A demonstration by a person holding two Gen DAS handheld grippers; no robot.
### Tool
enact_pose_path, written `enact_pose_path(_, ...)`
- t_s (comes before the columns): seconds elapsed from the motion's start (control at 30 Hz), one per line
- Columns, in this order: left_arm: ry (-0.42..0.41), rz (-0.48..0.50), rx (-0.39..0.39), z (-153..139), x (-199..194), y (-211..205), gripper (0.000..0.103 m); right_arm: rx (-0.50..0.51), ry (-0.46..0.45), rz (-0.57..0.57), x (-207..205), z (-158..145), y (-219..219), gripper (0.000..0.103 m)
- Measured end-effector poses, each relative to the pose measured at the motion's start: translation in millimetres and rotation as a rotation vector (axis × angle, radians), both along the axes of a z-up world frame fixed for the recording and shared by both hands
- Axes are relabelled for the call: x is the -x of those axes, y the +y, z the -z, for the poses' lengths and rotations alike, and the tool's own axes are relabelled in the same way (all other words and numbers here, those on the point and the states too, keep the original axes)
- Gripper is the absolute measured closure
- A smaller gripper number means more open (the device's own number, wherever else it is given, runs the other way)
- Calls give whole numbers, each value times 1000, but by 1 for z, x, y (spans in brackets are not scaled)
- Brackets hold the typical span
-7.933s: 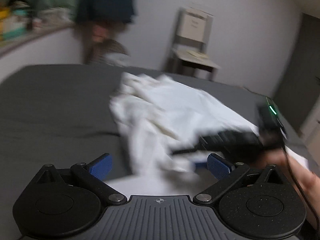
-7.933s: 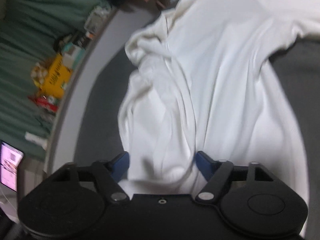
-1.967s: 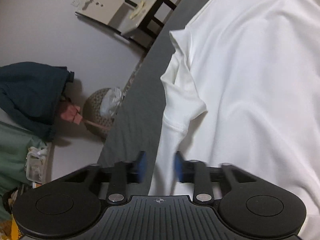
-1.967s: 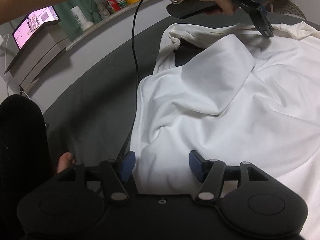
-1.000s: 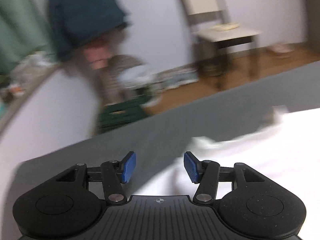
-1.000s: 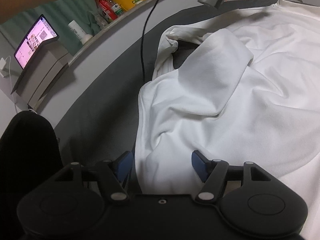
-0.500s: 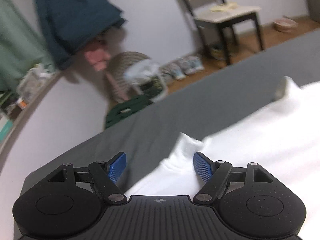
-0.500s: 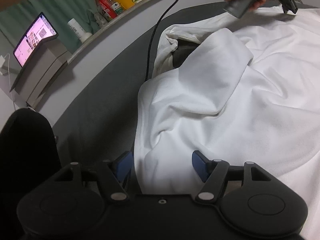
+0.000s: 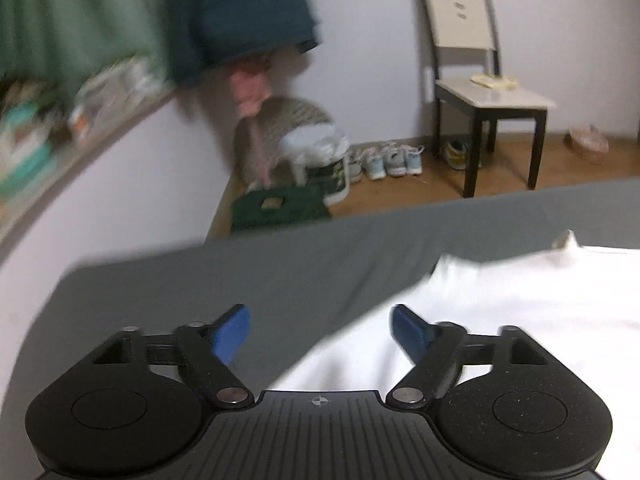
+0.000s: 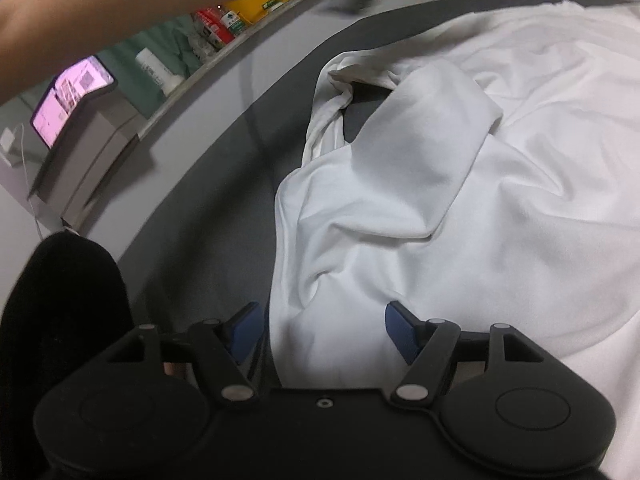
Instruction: Fold clothes
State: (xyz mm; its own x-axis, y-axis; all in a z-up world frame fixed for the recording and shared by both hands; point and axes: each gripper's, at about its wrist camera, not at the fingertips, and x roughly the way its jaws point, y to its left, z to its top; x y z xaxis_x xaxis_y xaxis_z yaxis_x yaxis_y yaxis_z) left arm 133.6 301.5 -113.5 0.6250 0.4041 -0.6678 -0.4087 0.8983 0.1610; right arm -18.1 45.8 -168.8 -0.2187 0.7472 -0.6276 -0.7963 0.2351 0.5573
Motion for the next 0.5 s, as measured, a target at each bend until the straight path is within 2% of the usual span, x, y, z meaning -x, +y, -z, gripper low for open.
enact_pose_path(0.03,11,-32,35,-4,29,9,0,4,-11,2,2,-1,0,36)
enact_pose_path(0.13,66,-98,112,-5,109,25,0,12,-38,8,8,-5,-3,36)
enact_pose_path(0.27,168,-159,163,13,185,25,0,33,-86,12,15,-8,-7,36)
enact_pose_path(0.37,148,-176,216,28,220,20,0,48,-119,18,19,-11,-9,36)
enact_pose_path(0.5,37,-254,302,49,235,22,1,69,-143,42,21,-12,-13,36)
